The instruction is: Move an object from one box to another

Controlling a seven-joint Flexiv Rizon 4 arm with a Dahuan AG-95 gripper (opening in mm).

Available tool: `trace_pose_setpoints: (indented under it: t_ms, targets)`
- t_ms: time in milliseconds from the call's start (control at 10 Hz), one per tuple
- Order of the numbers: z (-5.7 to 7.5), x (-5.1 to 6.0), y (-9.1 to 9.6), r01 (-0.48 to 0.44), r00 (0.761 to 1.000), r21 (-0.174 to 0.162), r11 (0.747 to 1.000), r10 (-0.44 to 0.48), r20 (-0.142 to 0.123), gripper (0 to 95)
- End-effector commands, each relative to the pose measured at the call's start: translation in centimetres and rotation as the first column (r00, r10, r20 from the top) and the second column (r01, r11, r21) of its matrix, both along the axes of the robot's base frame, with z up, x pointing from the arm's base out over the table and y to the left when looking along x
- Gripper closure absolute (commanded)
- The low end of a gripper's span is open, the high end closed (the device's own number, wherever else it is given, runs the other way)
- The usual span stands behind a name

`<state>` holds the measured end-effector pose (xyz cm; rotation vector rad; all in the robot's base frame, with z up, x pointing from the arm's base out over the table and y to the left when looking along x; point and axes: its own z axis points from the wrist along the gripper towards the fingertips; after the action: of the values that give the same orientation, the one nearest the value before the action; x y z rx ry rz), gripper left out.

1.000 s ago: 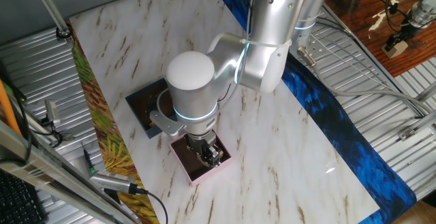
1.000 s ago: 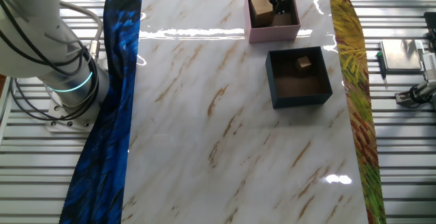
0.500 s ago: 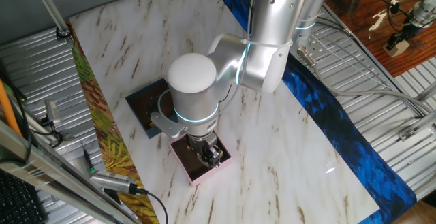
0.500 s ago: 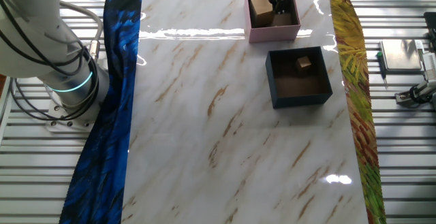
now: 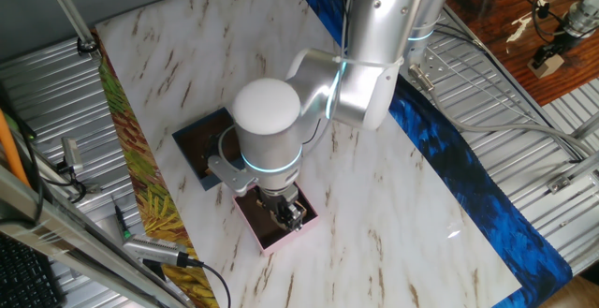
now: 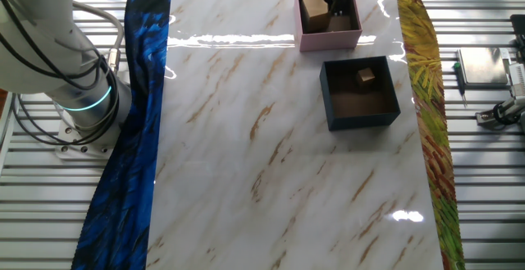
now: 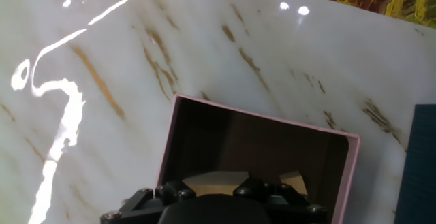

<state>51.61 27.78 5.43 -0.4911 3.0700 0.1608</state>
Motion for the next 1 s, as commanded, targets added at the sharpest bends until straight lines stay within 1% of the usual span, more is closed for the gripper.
trace_pose_setpoints:
  t_ms: [100,400,700,800,900,1000]
  targets:
    - [-0.03,0.02,0.05,-0.012,1.000,0.003,1.000,0.012,0.014,95.0]
    - [-0.03,0.02,0.05,-0.021,0.999,0.006,1.000,0.021,0.032,95.0]
    - [-0.03,0.02,0.05,-0.022,0.999,0.010,1.000,0.022,0.033,95.0]
    - [-0.03,0.02,0.05,-0.031,0.999,0.003,1.000,0.030,0.033,76.0]
    - [-0.03,0.02,0.05,-0.042,0.999,0.003,0.999,0.041,0.033,38.0]
    - [-0.03,0.02,0.05,-0.044,0.998,0.003,0.999,0.044,0.035,38.0]
